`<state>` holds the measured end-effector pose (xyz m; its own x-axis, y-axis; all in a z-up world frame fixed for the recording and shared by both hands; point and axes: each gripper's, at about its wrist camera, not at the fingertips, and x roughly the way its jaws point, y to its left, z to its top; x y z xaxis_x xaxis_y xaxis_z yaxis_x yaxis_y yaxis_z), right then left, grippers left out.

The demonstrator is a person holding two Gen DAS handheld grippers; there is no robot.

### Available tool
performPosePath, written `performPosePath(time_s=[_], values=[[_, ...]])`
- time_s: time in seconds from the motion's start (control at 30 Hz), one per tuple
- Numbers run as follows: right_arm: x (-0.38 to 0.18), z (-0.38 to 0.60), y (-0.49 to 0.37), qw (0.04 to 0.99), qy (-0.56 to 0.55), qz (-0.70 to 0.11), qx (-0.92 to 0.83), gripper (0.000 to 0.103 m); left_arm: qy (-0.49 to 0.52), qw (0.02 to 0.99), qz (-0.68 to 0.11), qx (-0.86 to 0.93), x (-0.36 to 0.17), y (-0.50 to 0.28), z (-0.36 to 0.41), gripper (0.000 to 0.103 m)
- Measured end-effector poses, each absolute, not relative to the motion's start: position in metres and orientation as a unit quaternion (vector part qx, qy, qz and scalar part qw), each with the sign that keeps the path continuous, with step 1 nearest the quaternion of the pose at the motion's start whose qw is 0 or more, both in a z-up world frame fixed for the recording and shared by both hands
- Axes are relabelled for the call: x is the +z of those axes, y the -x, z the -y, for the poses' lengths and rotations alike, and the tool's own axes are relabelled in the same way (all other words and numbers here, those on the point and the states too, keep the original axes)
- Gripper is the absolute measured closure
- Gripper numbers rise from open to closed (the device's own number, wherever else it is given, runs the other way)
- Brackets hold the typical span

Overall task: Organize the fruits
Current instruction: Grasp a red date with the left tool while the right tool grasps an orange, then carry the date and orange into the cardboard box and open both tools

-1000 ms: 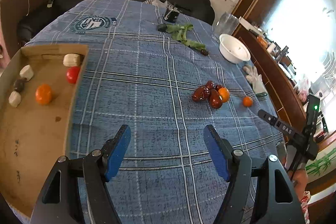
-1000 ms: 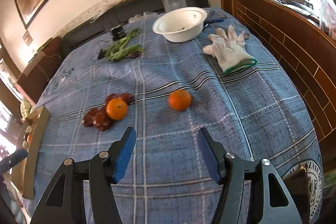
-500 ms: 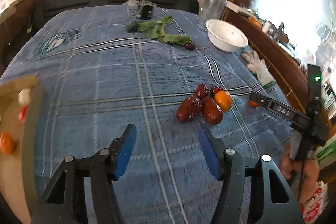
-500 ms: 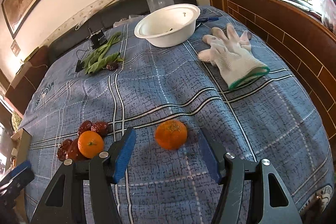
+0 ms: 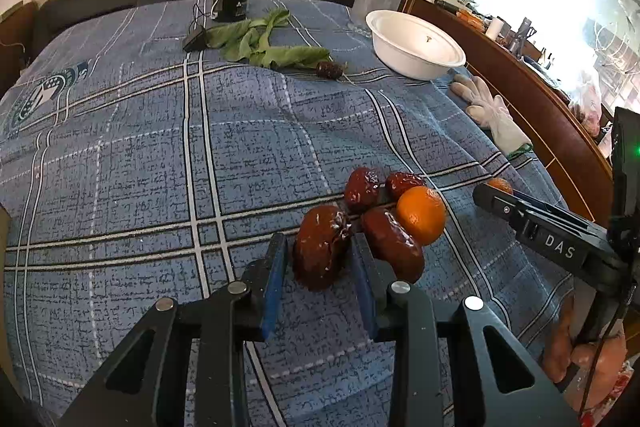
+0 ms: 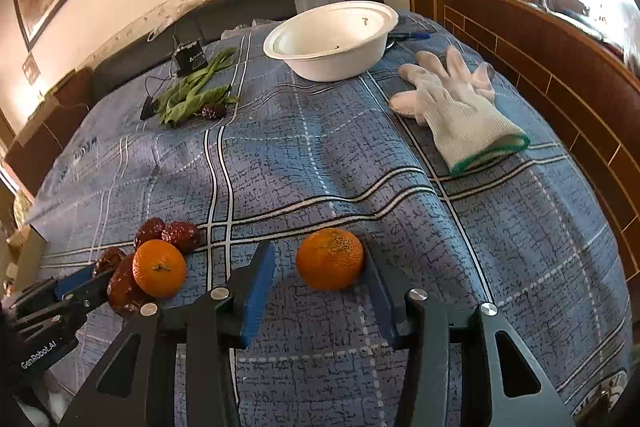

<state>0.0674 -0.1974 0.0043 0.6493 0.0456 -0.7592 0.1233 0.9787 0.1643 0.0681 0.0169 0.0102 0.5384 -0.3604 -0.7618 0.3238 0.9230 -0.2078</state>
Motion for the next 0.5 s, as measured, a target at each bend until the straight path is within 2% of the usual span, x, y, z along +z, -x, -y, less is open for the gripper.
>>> performPosePath(time_s=[0.03,0.07,0.5], values=[[0.004,0.196,-0.067,0.903,-0.096,-0.418,-0.023,0.066,0.020,0.877,-0.438,-0.198,0.010,-0.067,-0.017,0.073],[0.004,0.195,-0.067,0.903,-0.091,-0.419,-0.024,0.070,0.021,0.876,-0.439,-0.201,0.010,-0.066,-0.018,0.077],[0.012,0.188,-0.055,0.913,-0.086,-0.398,-0.031,0.070,0.067,0.880,-0.429,-0.192,0.013,-0.066,-0.045,0.078]])
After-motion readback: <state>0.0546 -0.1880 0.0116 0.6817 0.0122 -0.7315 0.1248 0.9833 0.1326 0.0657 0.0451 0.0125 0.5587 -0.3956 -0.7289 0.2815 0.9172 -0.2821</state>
